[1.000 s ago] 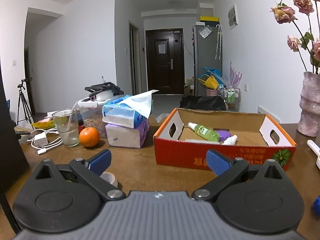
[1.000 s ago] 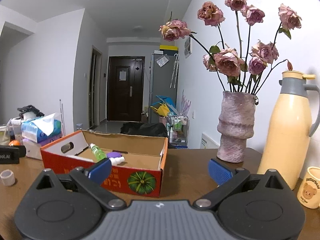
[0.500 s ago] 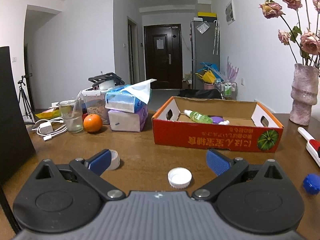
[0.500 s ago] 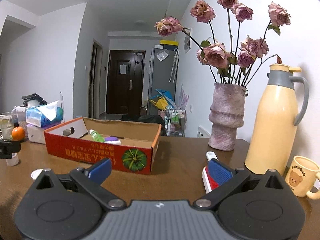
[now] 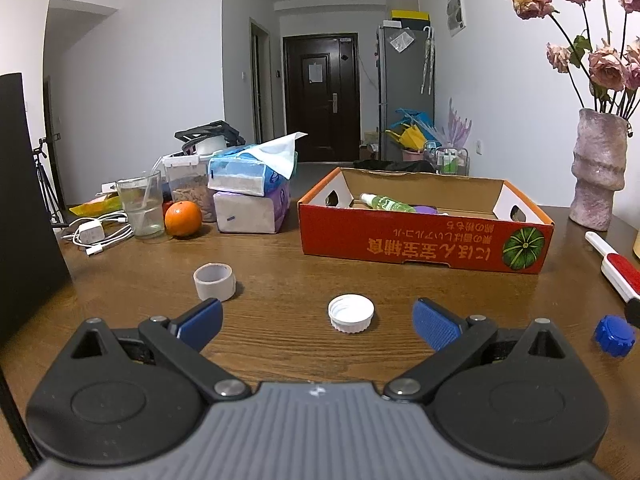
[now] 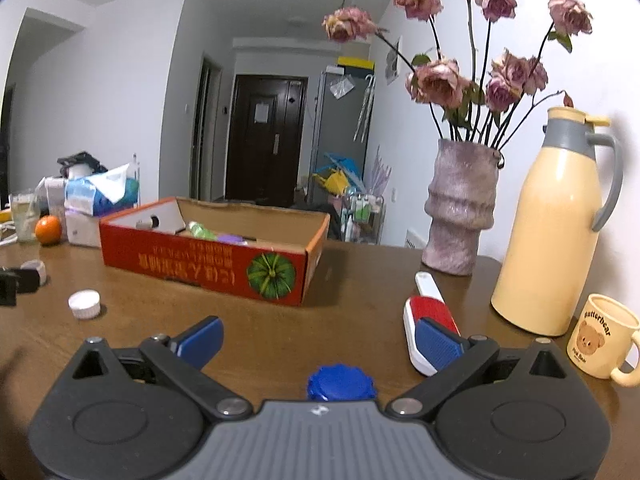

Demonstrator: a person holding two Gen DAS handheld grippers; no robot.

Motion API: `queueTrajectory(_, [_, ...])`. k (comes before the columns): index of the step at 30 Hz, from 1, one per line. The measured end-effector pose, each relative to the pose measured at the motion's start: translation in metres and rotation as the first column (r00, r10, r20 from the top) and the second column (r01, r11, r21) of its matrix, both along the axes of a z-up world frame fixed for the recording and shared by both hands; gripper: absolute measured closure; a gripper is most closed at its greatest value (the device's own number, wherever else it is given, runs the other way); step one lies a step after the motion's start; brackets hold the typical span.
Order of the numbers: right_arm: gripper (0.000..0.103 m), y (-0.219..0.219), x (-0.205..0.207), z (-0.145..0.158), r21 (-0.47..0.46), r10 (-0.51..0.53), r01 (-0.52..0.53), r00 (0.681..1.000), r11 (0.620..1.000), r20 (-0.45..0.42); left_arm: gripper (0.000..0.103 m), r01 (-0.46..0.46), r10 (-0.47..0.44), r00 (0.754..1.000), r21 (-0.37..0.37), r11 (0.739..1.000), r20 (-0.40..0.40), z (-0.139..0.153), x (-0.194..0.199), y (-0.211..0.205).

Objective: Organize rigid objects
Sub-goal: 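Move the right tool down to the blue cap, fingers open around it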

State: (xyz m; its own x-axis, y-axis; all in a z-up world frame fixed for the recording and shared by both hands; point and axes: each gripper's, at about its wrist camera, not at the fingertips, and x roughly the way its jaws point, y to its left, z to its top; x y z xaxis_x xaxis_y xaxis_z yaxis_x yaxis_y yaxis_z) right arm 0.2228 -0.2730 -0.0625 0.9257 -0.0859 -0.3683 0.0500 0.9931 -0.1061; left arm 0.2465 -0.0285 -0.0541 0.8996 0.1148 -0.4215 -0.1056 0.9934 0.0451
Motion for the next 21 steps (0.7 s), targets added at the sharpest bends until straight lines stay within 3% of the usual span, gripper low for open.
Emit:
queueTrajectory(9, [0.001, -0.011, 0.018, -0.018, -0.015, -0.035, 0.034, 0.992, 0.999, -0.123, 0.000, 0.009, -0.009, 0.999, -0.008, 1.000, -0.035, -0.004, 0.006, 0.001])
queueTrajectory(13, [0.006, -0.019, 0.032, -0.027, 0.011, -0.041, 0.043, 0.982, 0.999, -0.185, 0.000, 0.010, -0.011, 0.998, -0.019, 1.000, -0.059, -0.007, 0.010, 0.003])
queueTrajectory(18, [0.029, -0.027, 0.056, -0.039, 0.068, -0.027, 0.046, 0.965, 0.997, -0.262, 0.000, 0.009, -0.010, 0.998, -0.020, 1.000, -0.068, -0.009, 0.012, 0.003])
queueTrajectory(20, [0.051, -0.027, 0.062, -0.041, 0.085, -0.003, 0.028, 0.960, 0.996, -0.281, 0.000, 0.007, -0.008, 0.997, -0.018, 1.000, -0.072, -0.009, 0.013, 0.003])
queueTrajectory(21, [0.051, -0.027, 0.062, -0.041, 0.093, 0.007, 0.019, 0.961, 0.995, -0.278, 0.000, 0.006, -0.008, 0.997, -0.018, 1.000, -0.073, -0.010, 0.013, 0.003])
